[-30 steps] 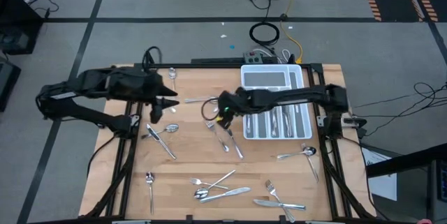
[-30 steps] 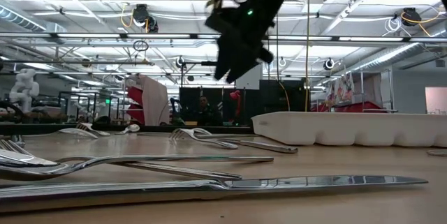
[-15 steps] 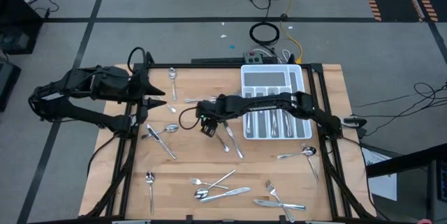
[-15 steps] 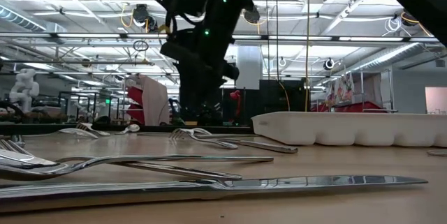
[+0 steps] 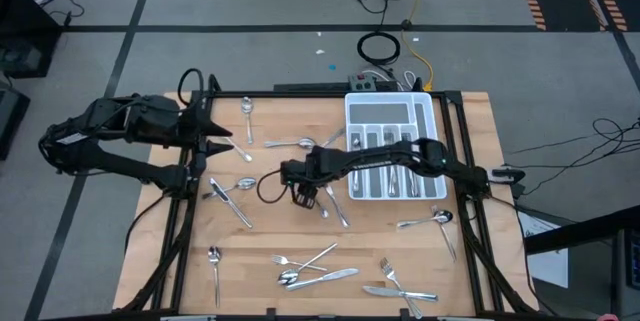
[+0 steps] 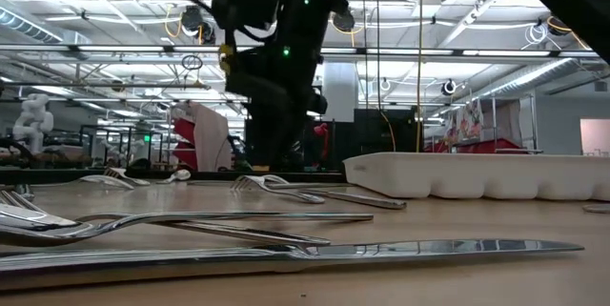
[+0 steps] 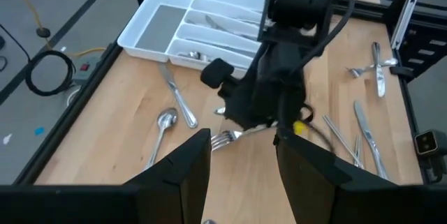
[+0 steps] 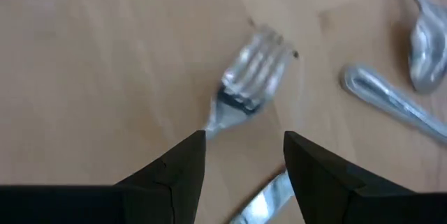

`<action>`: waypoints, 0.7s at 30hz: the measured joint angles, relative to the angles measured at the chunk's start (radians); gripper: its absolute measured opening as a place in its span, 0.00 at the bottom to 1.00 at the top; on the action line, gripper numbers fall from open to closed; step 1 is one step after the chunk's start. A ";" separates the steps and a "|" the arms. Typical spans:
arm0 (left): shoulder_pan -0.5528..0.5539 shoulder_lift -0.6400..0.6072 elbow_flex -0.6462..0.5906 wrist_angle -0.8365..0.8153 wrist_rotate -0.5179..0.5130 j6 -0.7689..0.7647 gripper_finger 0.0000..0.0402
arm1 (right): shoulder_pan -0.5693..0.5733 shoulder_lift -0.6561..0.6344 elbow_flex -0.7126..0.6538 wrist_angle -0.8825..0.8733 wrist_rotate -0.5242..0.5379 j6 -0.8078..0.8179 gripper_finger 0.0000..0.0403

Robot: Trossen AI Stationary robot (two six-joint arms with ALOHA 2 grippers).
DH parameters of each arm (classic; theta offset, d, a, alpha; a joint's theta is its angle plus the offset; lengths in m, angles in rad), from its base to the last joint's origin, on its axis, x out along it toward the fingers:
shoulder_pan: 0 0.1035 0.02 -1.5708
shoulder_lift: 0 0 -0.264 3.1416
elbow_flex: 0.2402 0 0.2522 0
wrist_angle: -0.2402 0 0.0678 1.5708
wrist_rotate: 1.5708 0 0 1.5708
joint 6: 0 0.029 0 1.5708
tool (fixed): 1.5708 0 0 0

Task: Sort silverware
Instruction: Put the silver fork into the white silverware tray

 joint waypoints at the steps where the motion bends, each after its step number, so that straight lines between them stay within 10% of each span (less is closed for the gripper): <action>1: 0.000 -0.001 0.000 -0.009 -0.002 0.000 0.41 | 0.002 -0.001 0.001 0.009 -0.003 -0.017 0.47; 21: 0.000 -0.049 0.000 -0.037 -0.023 0.026 0.41 | 0.029 0.023 0.001 0.130 0.136 -0.060 0.70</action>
